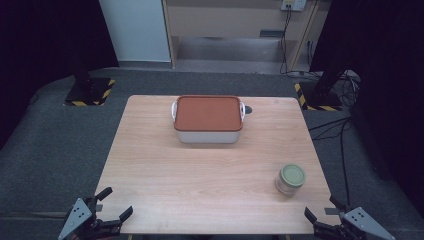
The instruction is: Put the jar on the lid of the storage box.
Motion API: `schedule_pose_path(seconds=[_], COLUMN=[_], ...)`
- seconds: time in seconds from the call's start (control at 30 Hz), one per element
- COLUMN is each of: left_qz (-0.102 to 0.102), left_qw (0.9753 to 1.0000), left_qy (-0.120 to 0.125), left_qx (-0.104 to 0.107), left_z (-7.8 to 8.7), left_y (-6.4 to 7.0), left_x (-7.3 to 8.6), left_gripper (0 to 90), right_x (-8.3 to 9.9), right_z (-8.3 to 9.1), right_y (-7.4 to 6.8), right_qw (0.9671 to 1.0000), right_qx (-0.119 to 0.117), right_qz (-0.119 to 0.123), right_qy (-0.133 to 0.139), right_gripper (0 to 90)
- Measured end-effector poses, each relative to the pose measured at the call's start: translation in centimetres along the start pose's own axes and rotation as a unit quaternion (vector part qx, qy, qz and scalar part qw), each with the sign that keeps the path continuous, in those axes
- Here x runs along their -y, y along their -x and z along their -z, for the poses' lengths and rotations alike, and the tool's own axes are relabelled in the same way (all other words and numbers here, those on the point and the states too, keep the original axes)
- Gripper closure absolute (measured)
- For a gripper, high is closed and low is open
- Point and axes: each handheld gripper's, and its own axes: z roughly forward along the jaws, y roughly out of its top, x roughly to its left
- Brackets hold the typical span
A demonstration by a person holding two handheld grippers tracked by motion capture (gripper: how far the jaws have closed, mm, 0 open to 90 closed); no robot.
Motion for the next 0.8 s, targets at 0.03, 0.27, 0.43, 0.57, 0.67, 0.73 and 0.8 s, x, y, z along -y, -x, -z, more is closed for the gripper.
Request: schedule_pose_path(seconds=[0.03, 0.27, 0.43, 0.57, 0.67, 0.73, 0.8], left_qz=[0.0, -0.003, -0.003, -0.002, -0.003, -0.002, -0.001], left_qw=[1.0, 1.0, 1.0, 1.0, 1.0, 1.0, 1.0], left_qy=[0.0, 0.0, 0.0, 0.001, 0.0, 0.0, 0.001], left_qx=[0.0, 0.002, 0.0, 0.0, -0.001, -0.001, 0.0], left_z=[0.0, 0.0, -0.01, 0.01, -0.01, 0.0, 0.02], left_y=[0.0, 0.01, 0.03, -0.01, -0.03, -0.03, -0.05], left_x=[0.0, 0.01, 0.04, 0.07, 0.07, 0.07, 0.09], left_gripper=[1.5, 1.5, 1.6, 1.6, 1.6, 1.6, 1.6], right_x=[0.0, 0.16, 0.2, 0.23, 0.19, 0.17, 0.19], right_z=[0.0, 0.13, 0.09, 0.13, 0.07, 0.05, 0.06], right_y=[0.0, 0.18, 0.28, 0.26, 0.26, 0.22, 0.24], right_qw=[1.0, 1.0, 0.9999, 0.9999, 1.0, 1.0, 1.0], right_qx=[0.0, 0.001, -0.001, 0.0, 0.0, 0.0, -0.001], right_qz=[0.0, -0.007, -0.009, -0.009, -0.009, -0.007, -0.008], right_qy=[0.0, 0.004, 0.004, 0.006, 0.004, 0.004, 0.004], right_gripper=[2.3, 2.4, 2.5, 2.5, 2.5, 2.5, 2.5])
